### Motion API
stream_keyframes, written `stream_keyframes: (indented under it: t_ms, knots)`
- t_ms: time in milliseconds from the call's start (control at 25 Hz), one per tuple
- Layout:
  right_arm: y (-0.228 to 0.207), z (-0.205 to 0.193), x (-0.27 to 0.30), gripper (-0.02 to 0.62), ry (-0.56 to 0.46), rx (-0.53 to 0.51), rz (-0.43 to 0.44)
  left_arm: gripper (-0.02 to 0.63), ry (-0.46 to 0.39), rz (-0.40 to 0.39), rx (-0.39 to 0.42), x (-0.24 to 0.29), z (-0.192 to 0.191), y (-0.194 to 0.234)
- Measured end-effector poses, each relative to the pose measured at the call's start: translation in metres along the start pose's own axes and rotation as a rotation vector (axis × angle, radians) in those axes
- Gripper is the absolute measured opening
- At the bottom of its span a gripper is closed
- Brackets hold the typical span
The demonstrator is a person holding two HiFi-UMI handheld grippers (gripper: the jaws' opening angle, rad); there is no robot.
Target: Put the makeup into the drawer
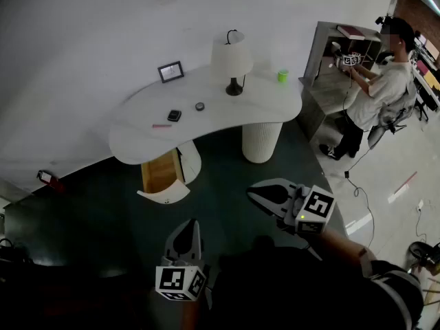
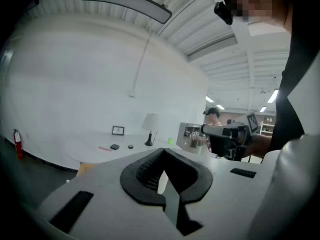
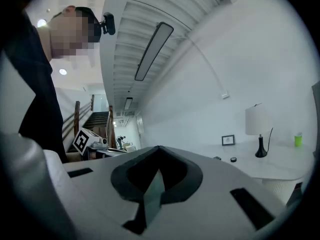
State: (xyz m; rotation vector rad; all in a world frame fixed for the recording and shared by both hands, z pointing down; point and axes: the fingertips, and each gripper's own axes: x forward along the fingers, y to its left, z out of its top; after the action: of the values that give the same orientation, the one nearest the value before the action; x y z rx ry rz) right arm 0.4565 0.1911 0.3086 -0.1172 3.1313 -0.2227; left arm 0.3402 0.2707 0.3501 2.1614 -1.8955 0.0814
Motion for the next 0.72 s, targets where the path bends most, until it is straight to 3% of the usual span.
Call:
stream_keyframes:
  t_ms: [280,400,720]
  knots:
    - [0.014,-0.005,0.015,0.014,0.004,-0.001,0.000,0.011,0.000,-0.004,0.001,-0.015,-0.004,0.012]
    - [0.026,-0.001,0.030,0.014,-0.023,0.052,-0.002,0.011,-0.001,0.001,-0.002,-0.031,-0.004,0.021]
    - [0.058,-0.019,0.096,0.015,-0.001,0.106,0.010,0.011,0.014,0.077,-0.025,-0.099,-0.022,0.077]
